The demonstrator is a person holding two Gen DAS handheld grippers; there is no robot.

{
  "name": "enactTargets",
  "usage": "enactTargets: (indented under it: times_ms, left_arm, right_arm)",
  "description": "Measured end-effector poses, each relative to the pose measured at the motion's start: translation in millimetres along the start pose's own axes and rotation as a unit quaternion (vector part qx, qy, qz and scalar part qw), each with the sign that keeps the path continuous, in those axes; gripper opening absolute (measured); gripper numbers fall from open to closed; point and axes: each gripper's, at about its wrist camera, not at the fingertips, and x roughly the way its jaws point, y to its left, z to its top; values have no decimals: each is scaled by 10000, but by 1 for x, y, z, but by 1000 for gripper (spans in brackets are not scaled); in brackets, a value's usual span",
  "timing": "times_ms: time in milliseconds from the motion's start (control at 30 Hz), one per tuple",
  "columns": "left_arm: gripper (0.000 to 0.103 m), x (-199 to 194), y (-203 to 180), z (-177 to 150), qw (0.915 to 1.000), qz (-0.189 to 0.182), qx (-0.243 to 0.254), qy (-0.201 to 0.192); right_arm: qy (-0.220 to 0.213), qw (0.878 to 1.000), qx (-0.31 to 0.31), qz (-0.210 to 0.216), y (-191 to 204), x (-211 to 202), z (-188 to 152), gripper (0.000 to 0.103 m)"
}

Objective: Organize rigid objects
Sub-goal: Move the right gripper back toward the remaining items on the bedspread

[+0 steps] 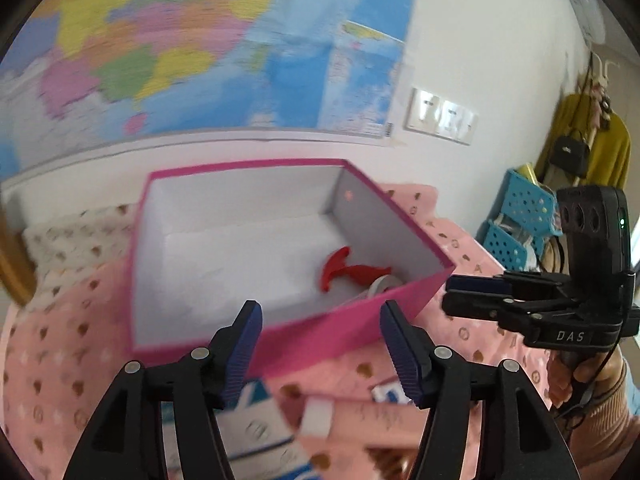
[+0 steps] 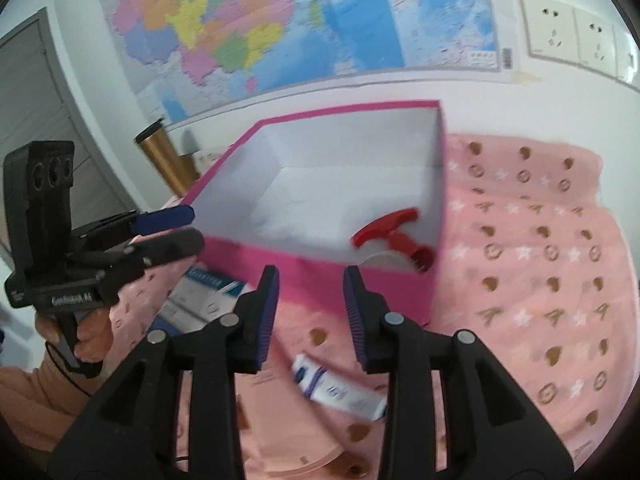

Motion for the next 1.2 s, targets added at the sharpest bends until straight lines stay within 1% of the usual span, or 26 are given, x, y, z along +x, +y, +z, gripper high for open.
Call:
enactTargets:
  times_ms: [100,300,433,533,667,700,733,767,800,900,1000,1033,1133,1200]
  left_arm:
    - [65,-12,17,-15,9996,215,-203,32]
    - [65,-17,36,-43,9978,433,-428,266]
    - [65,-15,39,-57,9971,454,-465,395]
    - [65,-11,44,-67,9958,480,-606,483]
    - [65,-7,45,-77,9947,486,-685,594]
    - [65,-8,44,-79,9948,445,-688,599]
    - [65,-9,42,-80,9951,406,-678,591]
    - [65,-11,39,-81,9956,350,-651,583]
    - [65,-11,36,-82,9959,298,-623,581]
    - [65,-11,20,-85,9970,100,-444,619]
    - [65,-7,0,-90,9969,-226,-185,727]
    - [65,-5,-10,-93,9961,-384,-47,795]
    - [65,1,-30,-99,9932,-675,158,938]
    - [65,8,-41,-104,9900,-856,267,1087]
  right_arm:
    - [109,9998,-63,154,10,4,-8,35]
    - [320,9985,-93,436,26,12,-23,35]
    - [512,9972,-72,539,32,18,-35,35]
    - [637,9961,15,603,33,24,-41,35]
    - [780,9950,70,621,35,32,-49,36]
    - [809,9950,47,576,36,33,-52,36]
    - [832,9951,45,532,37,33,-54,38]
    - [852,9951,54,493,36,32,-57,43]
    - [858,9952,72,455,35,31,-60,45]
    - [832,9956,311,305,21,18,-71,45]
    - [767,9952,601,115,3,1,-83,45]
    - [744,9949,684,45,-2,-4,-87,45]
    - [694,9927,978,-118,-19,-19,-99,45]
    - [701,9905,1176,-149,-30,-24,-108,45]
